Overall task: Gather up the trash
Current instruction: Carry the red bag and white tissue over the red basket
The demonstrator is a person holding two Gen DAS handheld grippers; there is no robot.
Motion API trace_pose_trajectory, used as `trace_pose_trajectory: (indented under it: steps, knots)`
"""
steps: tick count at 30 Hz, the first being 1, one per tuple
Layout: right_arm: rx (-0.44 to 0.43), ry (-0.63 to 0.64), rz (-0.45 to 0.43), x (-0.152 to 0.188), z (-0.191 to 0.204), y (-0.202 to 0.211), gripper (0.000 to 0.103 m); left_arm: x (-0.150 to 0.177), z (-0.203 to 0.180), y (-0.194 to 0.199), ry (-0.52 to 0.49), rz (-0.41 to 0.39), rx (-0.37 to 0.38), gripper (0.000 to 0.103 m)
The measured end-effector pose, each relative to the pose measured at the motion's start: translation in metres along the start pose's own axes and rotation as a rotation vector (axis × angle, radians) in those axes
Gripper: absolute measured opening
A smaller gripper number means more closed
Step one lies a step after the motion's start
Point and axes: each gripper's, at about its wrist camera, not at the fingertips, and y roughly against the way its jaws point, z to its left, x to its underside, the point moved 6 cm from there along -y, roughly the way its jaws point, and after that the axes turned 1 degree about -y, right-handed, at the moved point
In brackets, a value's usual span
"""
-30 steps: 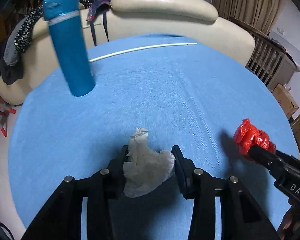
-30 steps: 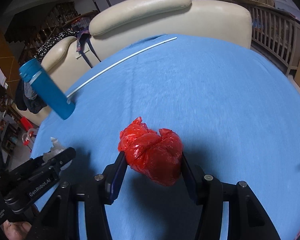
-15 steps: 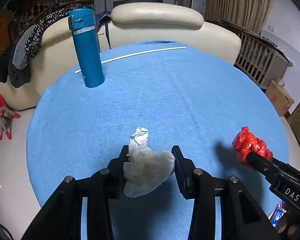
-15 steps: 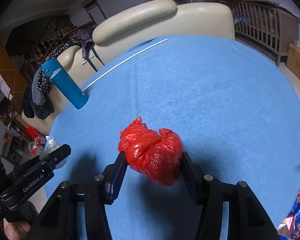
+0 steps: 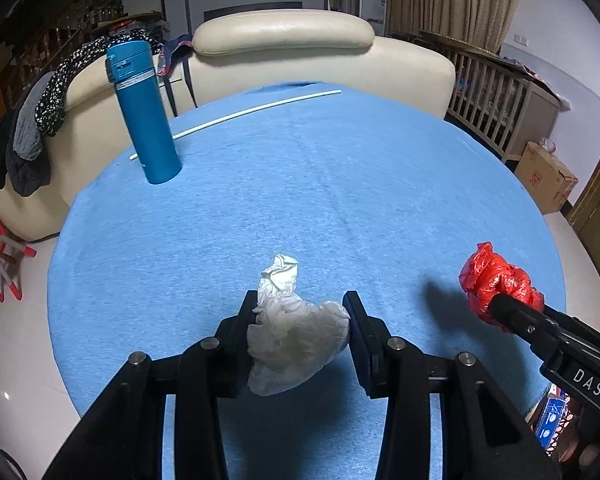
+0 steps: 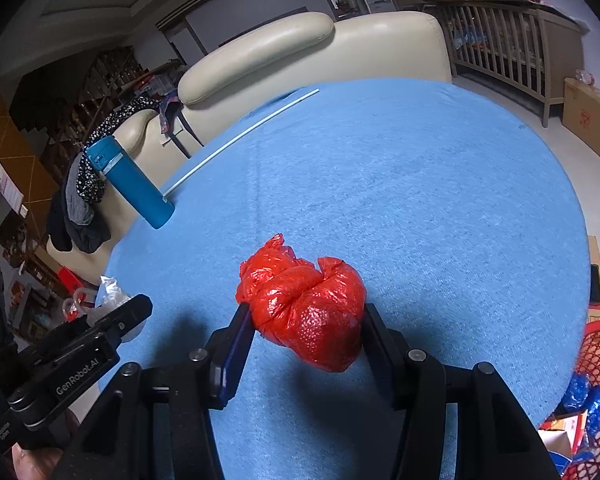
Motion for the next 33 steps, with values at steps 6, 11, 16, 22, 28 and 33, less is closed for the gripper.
trace_pose_trajectory:
  steps: [6,11,16,22,28,33]
  knots:
    - [-0.003,-0.009,0.0,0.003,-0.004,0.0,0.056,0.002,-0.009,-0.001,-0.021,0.006,0.005,0.043]
    - [-0.002,-0.02,-0.007,0.004,-0.009,0.003,0.056,0.004,-0.017,-0.001,-0.038,0.007,0.009,0.043]
    - [0.003,-0.038,-0.015,0.007,-0.018,0.007,0.056,0.006,-0.025,-0.001,-0.053,0.011,0.017,0.043]
    - [0.015,-0.071,-0.026,0.013,-0.036,0.015,0.056,0.011,-0.04,-0.002,-0.078,0.019,0.034,0.043]
    - [0.036,-0.118,-0.044,0.019,-0.062,0.027,0.056,0.022,-0.064,-0.004,-0.122,0.033,0.063,0.043]
    - [0.053,-0.174,-0.072,0.026,-0.09,0.046,0.056,0.03,-0.091,-0.001,-0.177,0.038,0.096,0.043]
